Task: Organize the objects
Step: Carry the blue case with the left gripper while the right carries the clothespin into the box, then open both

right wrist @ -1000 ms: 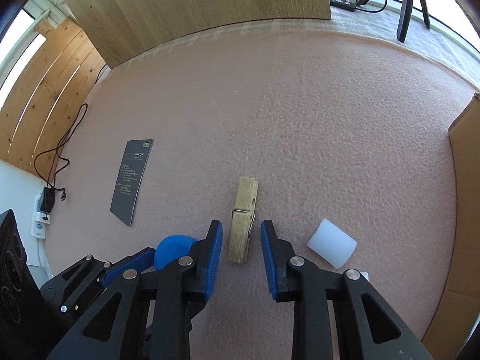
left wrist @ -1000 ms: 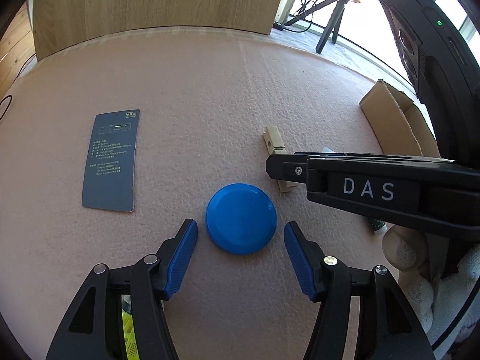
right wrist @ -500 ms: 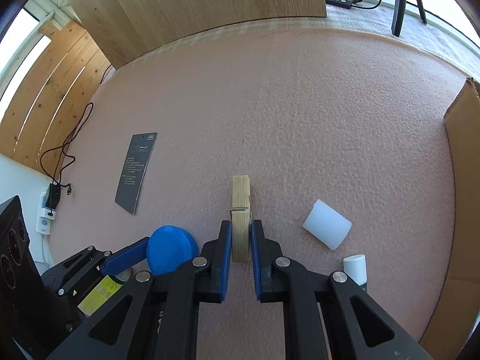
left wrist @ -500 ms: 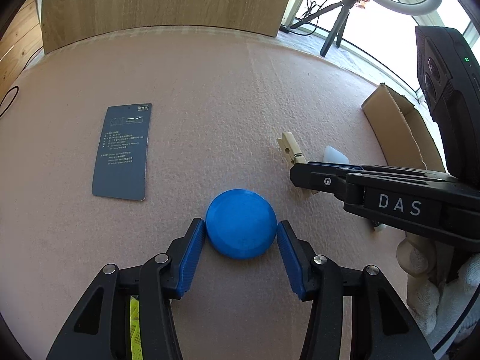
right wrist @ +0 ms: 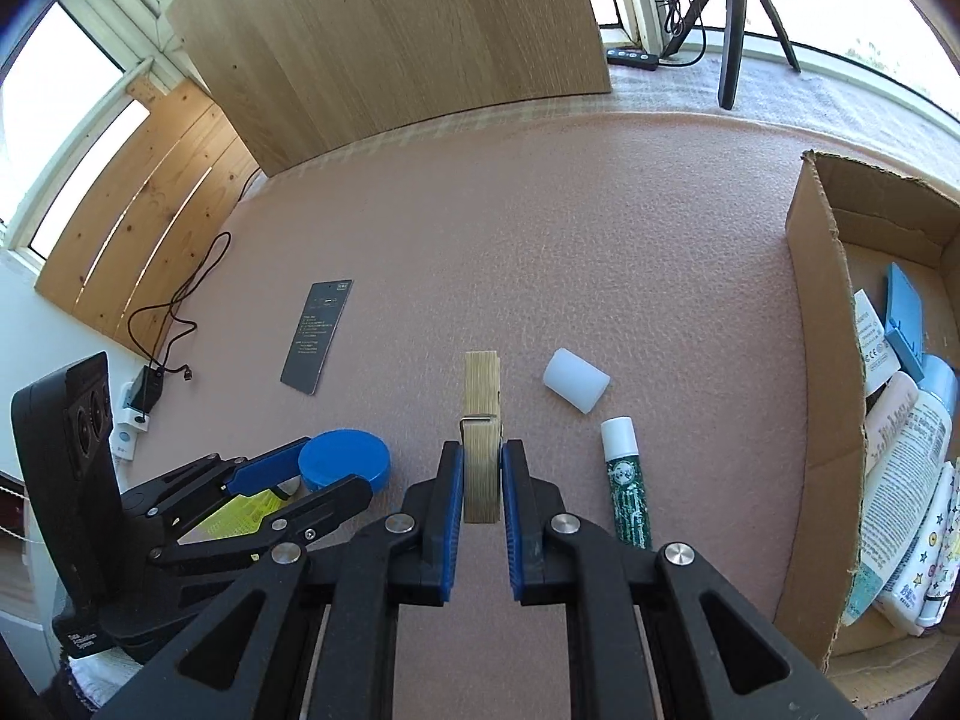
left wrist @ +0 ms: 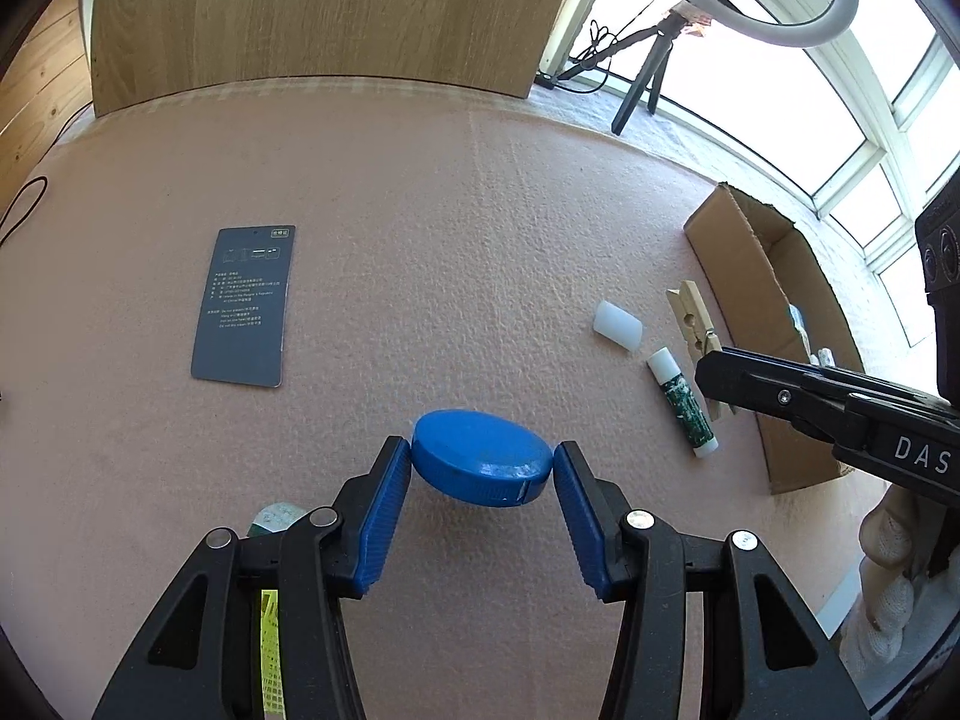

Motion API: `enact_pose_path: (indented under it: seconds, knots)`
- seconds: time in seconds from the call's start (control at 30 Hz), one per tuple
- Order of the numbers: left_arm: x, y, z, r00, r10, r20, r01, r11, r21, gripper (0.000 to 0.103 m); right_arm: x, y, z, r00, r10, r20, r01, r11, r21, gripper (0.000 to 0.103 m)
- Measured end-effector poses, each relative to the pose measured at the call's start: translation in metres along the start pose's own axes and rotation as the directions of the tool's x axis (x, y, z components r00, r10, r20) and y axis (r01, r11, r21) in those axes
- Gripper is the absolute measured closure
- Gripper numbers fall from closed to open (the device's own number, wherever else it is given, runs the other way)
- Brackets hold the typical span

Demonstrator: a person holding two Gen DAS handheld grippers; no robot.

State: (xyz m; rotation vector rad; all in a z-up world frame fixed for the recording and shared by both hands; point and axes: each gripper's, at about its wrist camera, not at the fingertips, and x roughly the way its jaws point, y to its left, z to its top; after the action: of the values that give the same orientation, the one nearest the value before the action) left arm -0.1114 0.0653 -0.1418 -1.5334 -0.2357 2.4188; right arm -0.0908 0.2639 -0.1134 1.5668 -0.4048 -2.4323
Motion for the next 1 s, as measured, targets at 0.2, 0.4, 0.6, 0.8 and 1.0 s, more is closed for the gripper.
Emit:
enact_pose_path:
  seconds: [0.2, 0.4, 0.6, 0.8, 1.0]
  knots:
    - [-0.008, -0.026, 0.005, 0.999, -0.023, 0.026, 0.022, 0.999, 0.033, 0.050, -0.042, -0.028, -0.017, 0.998, -0.023, 0.065, 0.020, 0.999, 0.042, 0.092]
    - [-0.014, -0.063, 0.015, 0.997, -0.066, 0.050, 0.061, 0.995, 0.082, 0.050, -0.083, -0.061, -0.034, 0.989, -0.087, 0.121, 0.076, 0.993, 0.092, 0.092]
    - [-0.013, -0.111, 0.025, 0.992, -0.114, 0.057, 0.104, 0.983, 0.154, 0.050, -0.115, -0.094, -0.044, 0.975, -0.147, 0.166, 0.123, 0.981, 0.147, 0.092]
    - [-0.004, -0.163, 0.034, 0.985, -0.164, 0.053, 0.149, 0.965, 0.216, 0.050, -0.133, -0.125, -0.052, 0.959, -0.215, 0.182, 0.180, 0.965, 0.192, 0.092]
    - [0.010, -0.213, 0.028, 0.977, -0.211, 0.022, 0.196, 0.940, 0.279, 0.050, -0.139, -0.156, -0.062, 0.954, -0.245, 0.172, 0.201, 0.950, 0.237, 0.092]
